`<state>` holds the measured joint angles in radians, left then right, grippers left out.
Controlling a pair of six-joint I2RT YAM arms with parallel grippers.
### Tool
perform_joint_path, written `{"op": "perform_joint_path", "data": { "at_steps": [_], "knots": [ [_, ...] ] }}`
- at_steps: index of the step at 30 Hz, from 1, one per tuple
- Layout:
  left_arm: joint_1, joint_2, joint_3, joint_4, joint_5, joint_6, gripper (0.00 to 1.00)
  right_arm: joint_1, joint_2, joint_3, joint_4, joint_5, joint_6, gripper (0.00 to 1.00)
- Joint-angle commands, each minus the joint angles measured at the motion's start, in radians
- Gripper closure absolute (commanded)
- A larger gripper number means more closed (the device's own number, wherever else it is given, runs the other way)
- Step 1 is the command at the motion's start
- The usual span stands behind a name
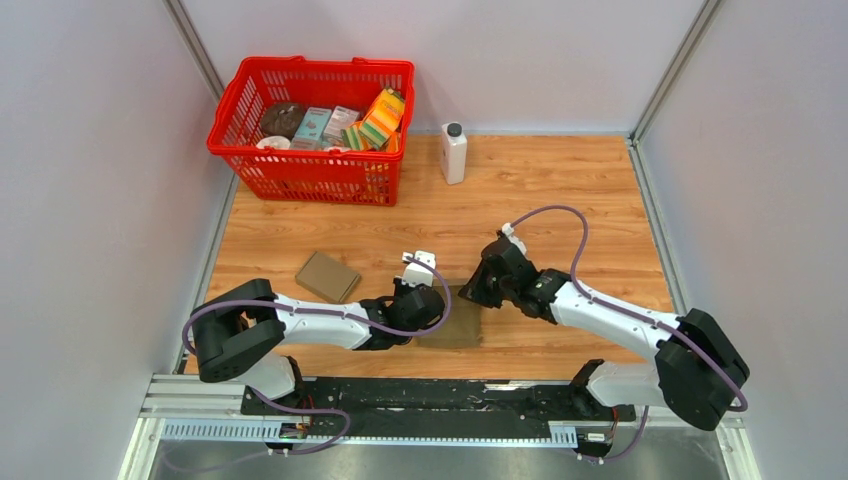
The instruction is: Fold the paper box
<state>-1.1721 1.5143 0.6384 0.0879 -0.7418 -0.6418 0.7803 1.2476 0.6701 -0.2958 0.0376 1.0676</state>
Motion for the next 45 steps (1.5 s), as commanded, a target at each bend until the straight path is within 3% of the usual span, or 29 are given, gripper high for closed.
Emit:
{"op": "perform_joint_path", "data": {
  "at_steps": [1, 5, 8, 10, 14, 18, 21, 23, 32, 39, 45],
  "knots": [
    [-0.009, -0.019, 0.003, -0.004, -0.001, 0.008, 1.0, 0.011, -0.042, 0.054, 0.078, 0.007, -0.111, 0.99],
    [-0.009, -0.025, 0.0, -0.004, 0.001, 0.008, 1.0, 0.039, -0.152, 0.033, -0.141, 0.079, -0.319, 0.72],
    [-0.009, -0.02, -0.003, 0.004, -0.002, 0.01, 1.0, 0.037, -0.247, 0.003, -0.299, 0.175, -0.374, 0.62],
    [-0.011, -0.017, 0.0, -0.002, -0.005, 0.01, 1.0, 0.036, -0.306, -0.023, -0.306, 0.221, -0.411, 0.53],
    [-0.009, -0.017, -0.003, -0.007, -0.004, 0.008, 1.0, 0.031, -0.295, -0.037, -0.237, 0.261, -0.489, 0.46],
    [-0.009, -0.022, 0.0, -0.016, -0.004, 0.005, 1.0, 0.031, -0.179, 0.006, -0.195, 0.24, -0.526, 0.44],
    [-0.011, -0.022, 0.003, -0.017, -0.007, 0.007, 1.0, 0.031, -0.11, 0.022, -0.154, 0.236, -0.54, 0.46],
    [-0.011, -0.017, 0.007, -0.02, -0.008, 0.01, 1.0, 0.031, -0.065, 0.031, -0.134, 0.219, -0.532, 0.52],
    [-0.009, -0.009, 0.014, -0.019, -0.008, 0.013, 1.0, 0.034, -0.002, 0.092, -0.1, 0.134, -0.436, 1.0],
    [-0.009, -0.011, 0.021, -0.017, -0.005, 0.019, 1.0, 0.036, -0.011, 0.149, -0.163, 0.049, -0.258, 1.0],
    [-0.011, -0.016, 0.023, -0.008, 0.001, 0.022, 1.0, 0.034, 0.032, 0.099, -0.011, -0.022, -0.032, 1.0]
  ]
}}
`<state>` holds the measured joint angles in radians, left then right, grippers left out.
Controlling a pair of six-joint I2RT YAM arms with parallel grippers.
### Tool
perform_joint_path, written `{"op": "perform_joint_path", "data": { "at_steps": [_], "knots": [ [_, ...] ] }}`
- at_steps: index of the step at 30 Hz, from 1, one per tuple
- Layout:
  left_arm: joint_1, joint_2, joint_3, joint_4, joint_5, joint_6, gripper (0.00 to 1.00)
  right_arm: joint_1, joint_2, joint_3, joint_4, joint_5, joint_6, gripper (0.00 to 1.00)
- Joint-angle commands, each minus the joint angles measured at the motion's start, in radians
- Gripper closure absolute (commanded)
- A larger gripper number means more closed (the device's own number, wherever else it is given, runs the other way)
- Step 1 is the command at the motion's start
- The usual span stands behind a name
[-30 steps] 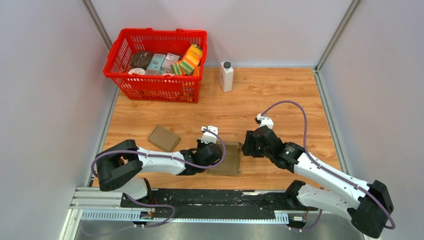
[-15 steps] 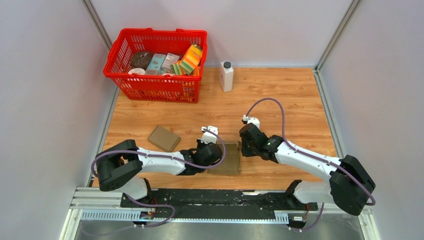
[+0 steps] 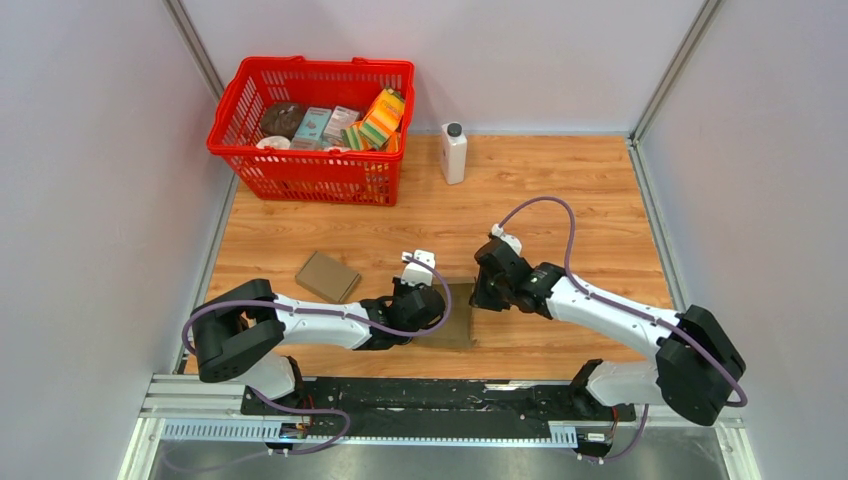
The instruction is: Fold the paper box
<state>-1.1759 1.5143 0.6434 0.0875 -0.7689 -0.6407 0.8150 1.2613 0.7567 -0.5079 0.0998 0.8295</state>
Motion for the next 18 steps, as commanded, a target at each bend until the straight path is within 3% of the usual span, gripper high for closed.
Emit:
{"op": "perform_joint_path", "data": {
  "at_steps": [1, 9, 18],
  "knots": [
    [-0.007, -0.014, 0.018, -0.008, 0.029, 0.021, 1.0, -0.004, 0.027, 0.01, 0.242, -0.084, 0.23, 1.0],
    [-0.014, -0.013, -0.001, 0.007, 0.031, 0.013, 1.0, -0.011, 0.049, -0.016, 0.399, -0.054, 0.356, 1.0],
    [-0.019, -0.017, -0.024, 0.027, 0.029, 0.01, 1.0, -0.033, 0.003, -0.063, 0.382, 0.023, 0.519, 1.0]
  ]
}}
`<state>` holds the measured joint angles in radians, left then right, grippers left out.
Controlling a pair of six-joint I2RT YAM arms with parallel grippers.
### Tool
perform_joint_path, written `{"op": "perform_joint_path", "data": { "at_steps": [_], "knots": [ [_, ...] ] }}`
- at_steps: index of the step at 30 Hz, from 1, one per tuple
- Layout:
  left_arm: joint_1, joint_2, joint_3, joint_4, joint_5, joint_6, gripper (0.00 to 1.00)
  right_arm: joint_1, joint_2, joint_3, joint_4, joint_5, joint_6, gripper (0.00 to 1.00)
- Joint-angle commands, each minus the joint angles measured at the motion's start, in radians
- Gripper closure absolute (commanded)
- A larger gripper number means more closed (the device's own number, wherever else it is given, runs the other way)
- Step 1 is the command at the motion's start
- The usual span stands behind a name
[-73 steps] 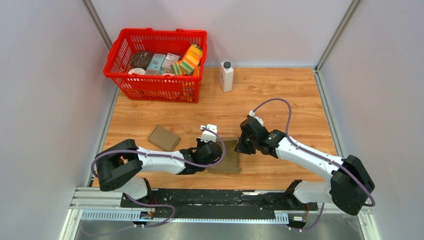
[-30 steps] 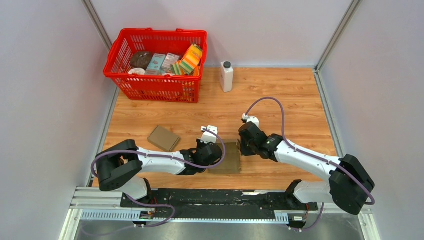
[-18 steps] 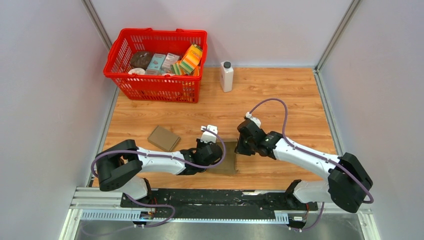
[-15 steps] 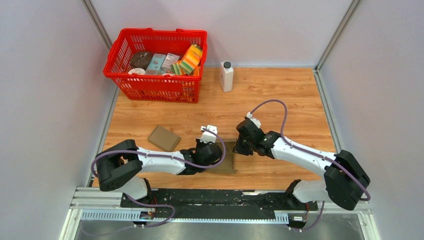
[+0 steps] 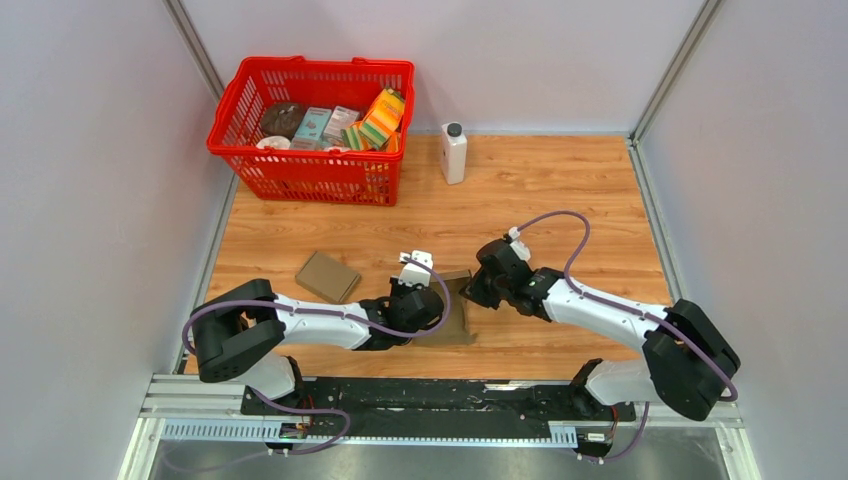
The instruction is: Fold the paper box
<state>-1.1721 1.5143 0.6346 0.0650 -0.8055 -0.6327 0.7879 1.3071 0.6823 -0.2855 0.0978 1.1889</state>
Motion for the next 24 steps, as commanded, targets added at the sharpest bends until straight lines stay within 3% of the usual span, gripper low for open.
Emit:
{"op": "perform_joint_path", "data": {
  "at_steps": [1, 5, 15, 19, 24],
  "knots": [
    [-0.023, -0.016, -0.015, 0.052, 0.066, 0.002, 1.0, -0.006, -0.039, 0.011, 0.151, 0.031, 0.179, 1.0],
    [-0.026, -0.009, -0.013, 0.055, 0.069, 0.001, 1.0, -0.007, -0.034, 0.005, 0.134, 0.049, 0.277, 1.0],
    [-0.026, -0.013, -0.018, 0.056, 0.065, -0.007, 1.0, 0.059, -0.057, 0.082, -0.168, 0.321, 0.29, 1.0],
    [-0.026, -0.002, -0.01, 0.059, 0.071, -0.007, 1.0, 0.076, -0.052, 0.079, -0.162, 0.342, 0.284, 1.0],
    [-0.026, 0.003, -0.009, 0.056, 0.065, -0.007, 1.0, 0.089, 0.001, 0.089, -0.178, 0.333, 0.226, 0.82]
  ]
}}
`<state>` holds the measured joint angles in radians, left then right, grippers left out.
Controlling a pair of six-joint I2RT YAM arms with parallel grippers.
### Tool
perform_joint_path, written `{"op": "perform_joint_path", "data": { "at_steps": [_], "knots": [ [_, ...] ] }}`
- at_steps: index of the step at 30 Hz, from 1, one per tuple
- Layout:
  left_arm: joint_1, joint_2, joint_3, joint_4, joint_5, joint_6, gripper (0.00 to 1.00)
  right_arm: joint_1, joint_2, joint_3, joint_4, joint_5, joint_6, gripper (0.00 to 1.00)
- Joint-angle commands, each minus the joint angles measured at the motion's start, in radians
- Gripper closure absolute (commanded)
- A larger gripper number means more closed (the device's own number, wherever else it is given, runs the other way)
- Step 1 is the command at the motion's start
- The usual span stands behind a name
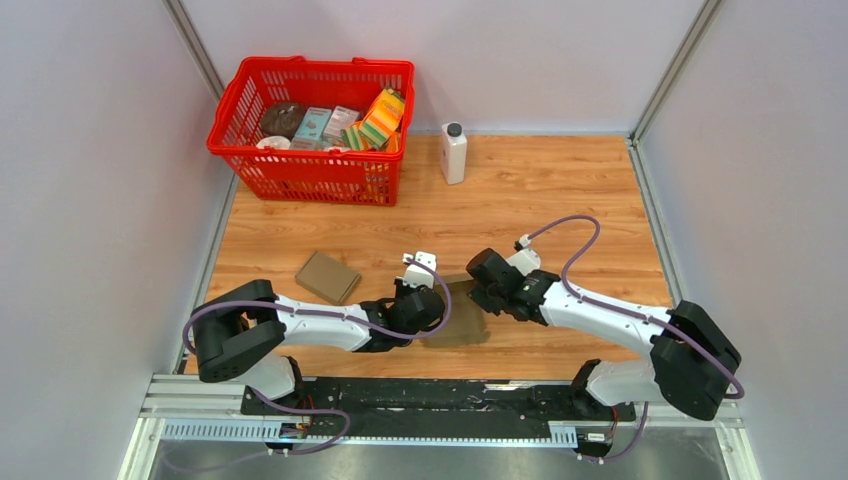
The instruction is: Fold the paper box
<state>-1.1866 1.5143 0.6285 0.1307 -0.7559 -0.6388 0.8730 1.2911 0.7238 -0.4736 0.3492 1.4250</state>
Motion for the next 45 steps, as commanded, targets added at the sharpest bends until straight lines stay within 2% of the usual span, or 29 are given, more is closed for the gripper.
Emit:
{"op": "perform_joint_path", "data": {
  "at_steps": [1, 4, 5, 7, 8, 10, 11, 12, 14, 16, 18, 21, 22, 25, 27, 28, 33, 39, 42, 45],
  "knots": [
    [-0.011, 0.003, -0.001, -0.009, 0.015, -0.001, 1.0, 0.003, 0.014, 0.045, 0.015, 0.07, -0.084, 0.8],
    [-0.011, 0.004, -0.006, -0.009, 0.015, -0.001, 1.0, 0.0, -0.038, 0.026, 0.044, 0.063, -0.248, 0.63],
    [-0.013, 0.004, -0.006, -0.009, 0.012, 0.004, 1.0, -0.003, -0.055, 0.025, 0.056, 0.018, -0.428, 0.57],
    [-0.011, 0.0, -0.01, -0.014, 0.009, 0.011, 1.0, -0.009, -0.122, 0.02, 0.053, -0.033, -0.587, 0.49],
    [-0.011, -0.002, -0.015, -0.005, 0.006, 0.017, 1.0, -0.015, -0.151, 0.019, 0.046, -0.086, -0.715, 0.4],
    [-0.011, 0.004, -0.023, 0.003, -0.003, 0.021, 1.0, -0.043, -0.24, 0.019, 0.052, -0.174, -0.829, 0.25],
    [-0.01, 0.007, -0.021, 0.001, -0.006, 0.025, 1.0, -0.054, -0.265, 0.022, 0.04, -0.262, -0.916, 0.24],
    [-0.01, 0.006, -0.021, -0.002, -0.006, 0.025, 1.0, -0.055, -0.303, 0.049, 0.0, -0.244, -0.942, 0.24],
    [-0.01, 0.001, -0.03, -0.003, -0.003, 0.022, 1.0, -0.065, -0.36, 0.046, -0.045, -0.105, -0.975, 0.23],
    [-0.011, -0.009, -0.045, 0.003, -0.003, 0.019, 1.0, -0.135, -0.387, -0.015, -0.02, -0.069, -1.023, 0.25],
    [-0.01, -0.02, -0.05, -0.002, 0.0, 0.019, 1.0, -0.211, -0.392, -0.081, 0.041, -0.156, -1.064, 0.27],
    [-0.008, -0.039, -0.062, -0.009, 0.001, 0.027, 1.0, -0.215, -0.362, -0.099, 0.05, -0.231, -1.113, 0.33],
    [-0.007, -0.042, -0.07, -0.006, 0.003, 0.03, 1.0, -0.215, -0.354, -0.112, 0.05, -0.242, -1.126, 0.4],
    [-0.002, -0.052, -0.076, -0.002, 0.018, 0.04, 1.0, -0.207, -0.34, -0.127, 0.093, -0.315, -1.166, 0.49],
    [-0.002, -0.063, -0.081, -0.002, 0.021, 0.044, 1.0, -0.197, -0.335, -0.136, 0.147, -0.334, -1.176, 0.52],
    [-0.002, -0.066, -0.081, -0.002, 0.023, 0.047, 1.0, -0.197, -0.326, -0.133, 0.15, -0.404, -1.17, 0.55],
    [-0.004, -0.069, -0.076, -0.005, 0.035, 0.062, 1.0, -0.134, -0.262, -0.133, 0.184, -0.44, -1.163, 0.55],
    [-0.004, -0.08, -0.076, -0.011, 0.032, 0.06, 1.0, -0.059, -0.193, -0.101, 0.147, -0.397, -1.138, 0.53],
    [-0.002, -0.078, -0.073, -0.013, 0.032, 0.057, 1.0, -0.025, -0.211, -0.144, 0.249, -0.391, -1.126, 0.53],
    [-0.002, -0.08, -0.069, -0.026, 0.035, 0.054, 1.0, 0.009, -0.216, -0.156, 0.319, -0.274, -1.143, 0.51]
  ]
}}
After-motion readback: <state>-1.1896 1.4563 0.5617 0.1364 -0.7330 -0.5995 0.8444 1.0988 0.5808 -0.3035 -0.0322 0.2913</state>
